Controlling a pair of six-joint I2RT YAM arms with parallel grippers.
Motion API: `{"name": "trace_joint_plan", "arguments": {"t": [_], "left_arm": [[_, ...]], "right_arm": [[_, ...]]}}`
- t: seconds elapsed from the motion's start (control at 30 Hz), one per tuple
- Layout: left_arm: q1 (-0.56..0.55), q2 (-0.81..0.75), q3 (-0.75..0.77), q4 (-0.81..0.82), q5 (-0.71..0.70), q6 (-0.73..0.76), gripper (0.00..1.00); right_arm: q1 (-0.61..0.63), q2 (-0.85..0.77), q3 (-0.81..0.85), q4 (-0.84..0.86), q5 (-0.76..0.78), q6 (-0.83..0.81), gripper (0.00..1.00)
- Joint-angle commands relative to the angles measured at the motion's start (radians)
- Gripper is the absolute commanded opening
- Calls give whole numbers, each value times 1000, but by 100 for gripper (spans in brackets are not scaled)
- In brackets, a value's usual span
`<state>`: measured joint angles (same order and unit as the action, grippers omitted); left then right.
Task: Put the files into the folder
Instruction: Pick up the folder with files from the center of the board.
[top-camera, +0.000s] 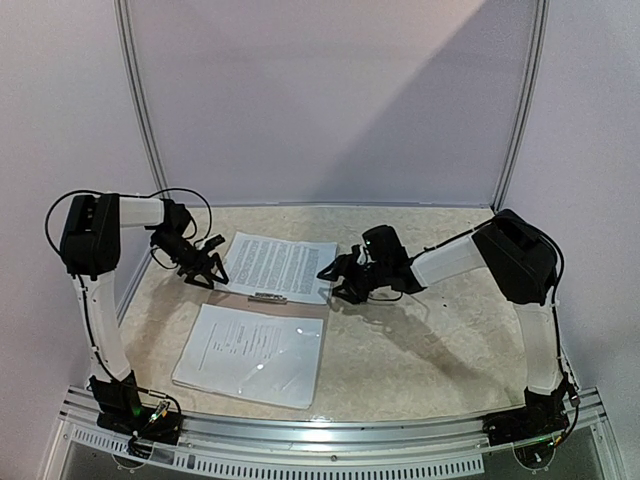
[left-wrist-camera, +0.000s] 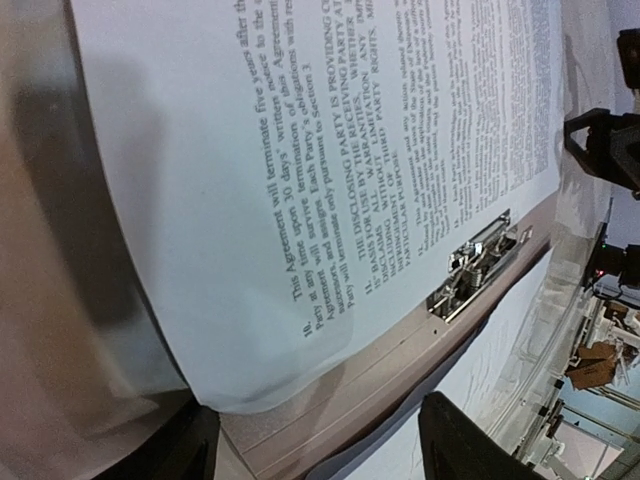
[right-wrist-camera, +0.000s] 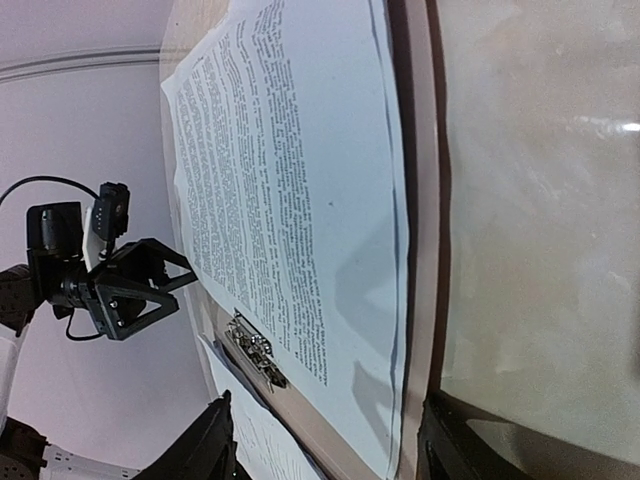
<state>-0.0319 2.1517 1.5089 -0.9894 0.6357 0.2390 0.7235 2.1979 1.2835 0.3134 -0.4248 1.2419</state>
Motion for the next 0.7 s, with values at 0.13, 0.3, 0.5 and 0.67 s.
{"name": "trace_joint_plan", "arguments": {"t": [0.13,0.3,0.5,0.67], "left_arm": [[-15,64,-8,29,19,33,69],[-16,68,1,15,22,49,67],[-14,75,6,7,37,54,64],[-14,73,10,4,22,63,64]], "right_arm": [[50,68,43,246,-126,73,58],[72,63,80,298,-163,91,57],[88,66,131,381,-196,82,53],[89,67,146,336,-199,58,53]]}}
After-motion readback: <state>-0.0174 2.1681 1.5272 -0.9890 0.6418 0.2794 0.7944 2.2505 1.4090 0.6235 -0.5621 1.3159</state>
